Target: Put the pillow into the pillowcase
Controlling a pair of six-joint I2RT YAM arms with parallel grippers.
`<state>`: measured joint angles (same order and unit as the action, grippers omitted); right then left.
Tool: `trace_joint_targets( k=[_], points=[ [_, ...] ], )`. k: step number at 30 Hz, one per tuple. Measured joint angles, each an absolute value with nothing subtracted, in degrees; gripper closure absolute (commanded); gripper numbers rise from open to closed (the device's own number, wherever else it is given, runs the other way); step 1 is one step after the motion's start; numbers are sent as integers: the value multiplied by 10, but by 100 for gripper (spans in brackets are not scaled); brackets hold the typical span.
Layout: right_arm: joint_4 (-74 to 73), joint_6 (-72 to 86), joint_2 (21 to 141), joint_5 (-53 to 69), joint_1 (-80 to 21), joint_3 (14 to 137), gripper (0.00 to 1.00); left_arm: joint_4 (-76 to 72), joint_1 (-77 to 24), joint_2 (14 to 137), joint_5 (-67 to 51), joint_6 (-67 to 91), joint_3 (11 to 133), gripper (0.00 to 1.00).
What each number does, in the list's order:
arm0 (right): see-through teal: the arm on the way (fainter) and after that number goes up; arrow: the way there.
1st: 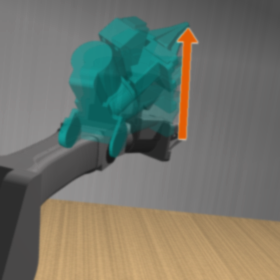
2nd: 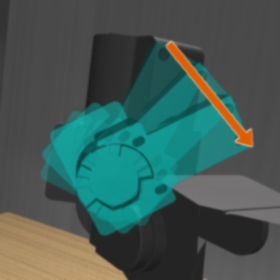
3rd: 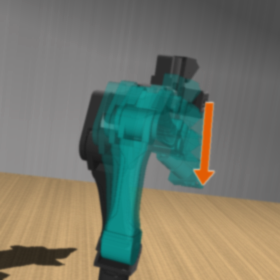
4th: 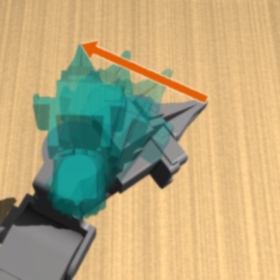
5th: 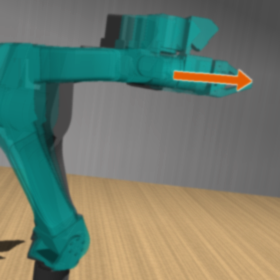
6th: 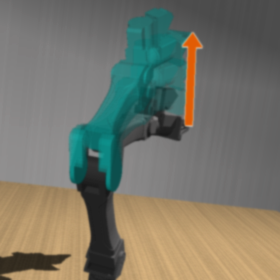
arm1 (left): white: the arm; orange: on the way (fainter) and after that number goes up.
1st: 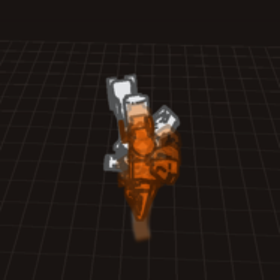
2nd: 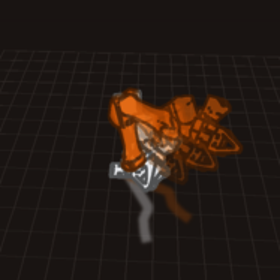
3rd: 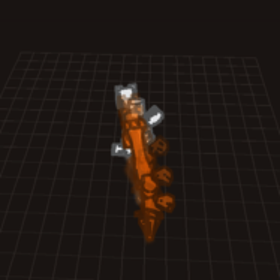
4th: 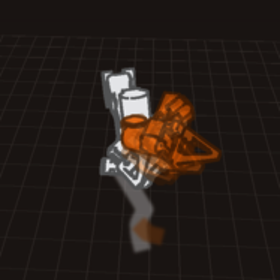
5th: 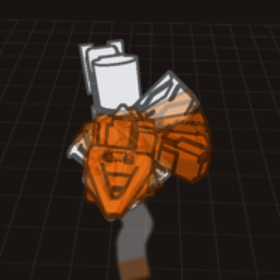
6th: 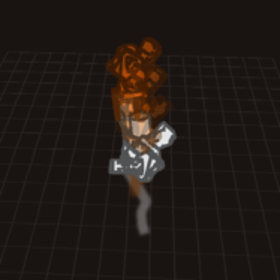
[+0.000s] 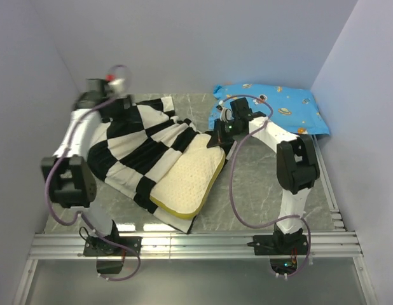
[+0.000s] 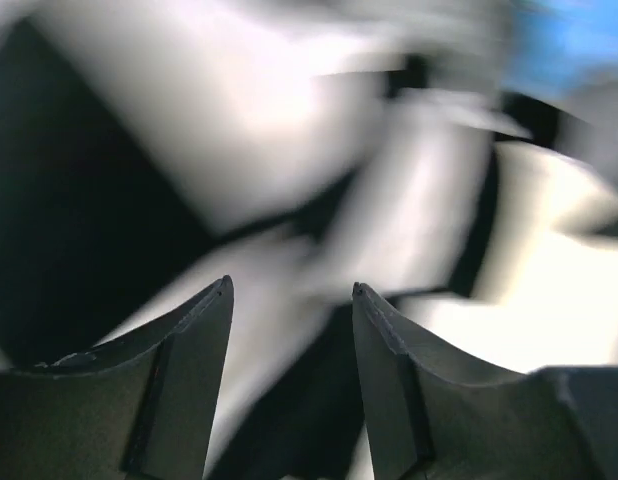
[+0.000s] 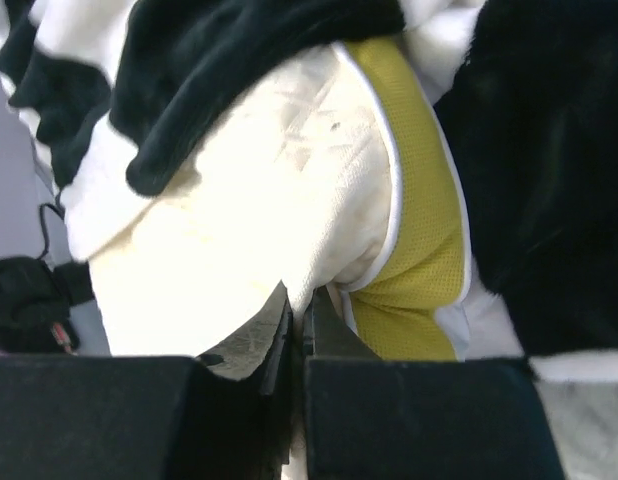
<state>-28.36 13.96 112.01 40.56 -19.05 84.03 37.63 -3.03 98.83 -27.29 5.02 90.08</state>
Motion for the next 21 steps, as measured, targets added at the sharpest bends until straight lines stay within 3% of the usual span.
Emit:
trace_joint_targets(
  k=[3,5,6,8,9,12,16,18,21],
  points=[
    [-278,124,1066,400,-197,778,100,432,125,956,-233,23,859,45],
    [-281,115,1034,400,-208,731,100,474,170,941,-215,4,827,46],
    [-281,108,1024,401,-215,710,93,482,177,934,-213,-4,808,47],
    [-283,96,1014,402,-230,673,81,502,176,929,-215,-17,768,48],
    [-285,90,1013,404,-240,658,64,505,171,932,-223,-20,750,48],
    [-314,71,1005,404,-262,645,43,507,137,975,-238,-20,735,50],
    [-391,28,987,373,-252,697,33,490,66,1071,-246,15,797,50],
    [-432,1,975,333,-238,755,23,476,35,1102,-251,43,837,48],
    [-455,-29,944,278,-230,828,19,417,-4,1114,-270,88,865,47]
  ],
)
